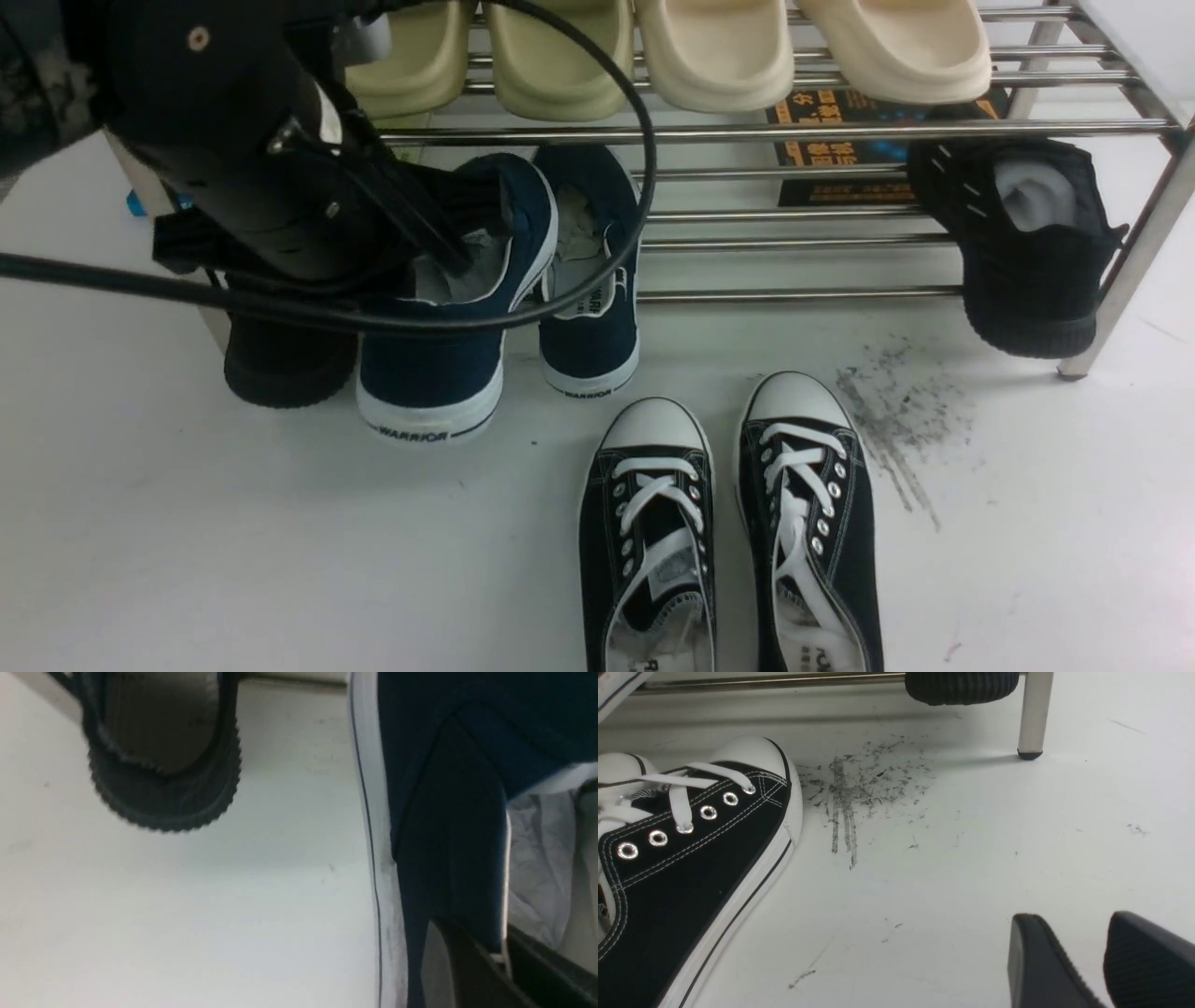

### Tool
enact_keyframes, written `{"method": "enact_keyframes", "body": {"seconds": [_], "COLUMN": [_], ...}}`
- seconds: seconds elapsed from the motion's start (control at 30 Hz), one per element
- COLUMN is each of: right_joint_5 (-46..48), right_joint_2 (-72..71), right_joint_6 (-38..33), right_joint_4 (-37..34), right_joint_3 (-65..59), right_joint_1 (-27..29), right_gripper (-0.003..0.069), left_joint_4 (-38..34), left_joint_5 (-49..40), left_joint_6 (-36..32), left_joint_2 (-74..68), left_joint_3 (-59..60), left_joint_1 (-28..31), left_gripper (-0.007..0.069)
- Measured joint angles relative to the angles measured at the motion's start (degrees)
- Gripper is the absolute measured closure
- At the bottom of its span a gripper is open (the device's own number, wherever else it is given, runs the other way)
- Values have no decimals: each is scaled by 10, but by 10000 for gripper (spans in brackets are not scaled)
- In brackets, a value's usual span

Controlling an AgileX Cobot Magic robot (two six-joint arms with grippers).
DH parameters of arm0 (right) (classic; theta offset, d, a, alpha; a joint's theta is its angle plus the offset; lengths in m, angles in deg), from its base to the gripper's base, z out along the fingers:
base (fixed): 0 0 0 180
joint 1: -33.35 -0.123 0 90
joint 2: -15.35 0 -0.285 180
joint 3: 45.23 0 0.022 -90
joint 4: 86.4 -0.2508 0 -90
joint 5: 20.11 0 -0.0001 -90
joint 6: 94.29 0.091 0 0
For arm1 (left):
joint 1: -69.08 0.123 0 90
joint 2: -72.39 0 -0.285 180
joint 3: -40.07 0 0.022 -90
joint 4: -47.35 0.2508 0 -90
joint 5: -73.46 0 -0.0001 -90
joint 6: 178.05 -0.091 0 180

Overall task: Take the shoes off the shelf with your hand on the white table.
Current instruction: 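Set the held shoe down on the floor in front of the rack with the left gripper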

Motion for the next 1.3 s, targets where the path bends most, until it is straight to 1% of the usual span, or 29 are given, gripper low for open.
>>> {"method": "enact_keyframes", "body": {"seconds": [0.1, 0.27, 0.37, 0.47, 0.5, 0.53, 0.67, 0.77, 0.83, 0.97, 1.0, 1.1, 1.17, 1.2, 1.23, 1.3], "right_joint_5": [0, 0, 0, 0, 0, 0, 0, 0, 0, 0, 0, 0, 0, 0, 0, 0], "right_joint_2": [0, 0, 0, 0, 0, 0, 0, 0, 0, 0, 0, 0, 0, 0, 0, 0], "right_joint_6": [0, 0, 0, 0, 0, 0, 0, 0, 0, 0, 0, 0, 0, 0, 0, 0], "right_joint_4": [0, 0, 0, 0, 0, 0, 0, 0, 0, 0, 0, 0, 0, 0, 0, 0], "right_joint_3": [0, 0, 0, 0, 0, 0, 0, 0, 0, 0, 0, 0, 0, 0, 0, 0], "right_joint_1": [0, 0, 0, 0, 0, 0, 0, 0, 0, 0, 0, 0, 0, 0, 0, 0], "right_gripper": [421, 421, 421, 421, 421, 421, 421, 421, 421, 421, 421, 421, 421, 421, 421, 421], "left_joint_4": [-8, -9, -8, -8, -16, -17, -62, -95, -105, -97, -96, -62, -30, -30, 9, 32], "left_joint_5": [-46, -94, -110, -114, -114, -114, -105, -64, -29, 47, 50, 114, 152, 152, 176, 184], "left_joint_6": [-6, -8, -8, -7, -5, -5, 15, 27, 40, 79, 84, 125, 164, 164, 211, 239], "left_joint_2": [35, 96, 122, 158, 182, 185, 236, 272, 288, 293, 293, 293, 293, 293, 293, 293], "left_joint_3": [0, 0, 3, 33, 69, 78, 199, 285, 332, 402, 406, 454, 472, 474, 485, 490], "left_joint_1": [0, -3, -3, -3, -3, -3, -3, -3, -3, -3, -3, -3, -3, -3, -3, -3], "left_gripper": [578, 578, 578, 577, 577, 577, 577, 577, 577, 577, 576, 575, 575, 575, 575, 575]}}
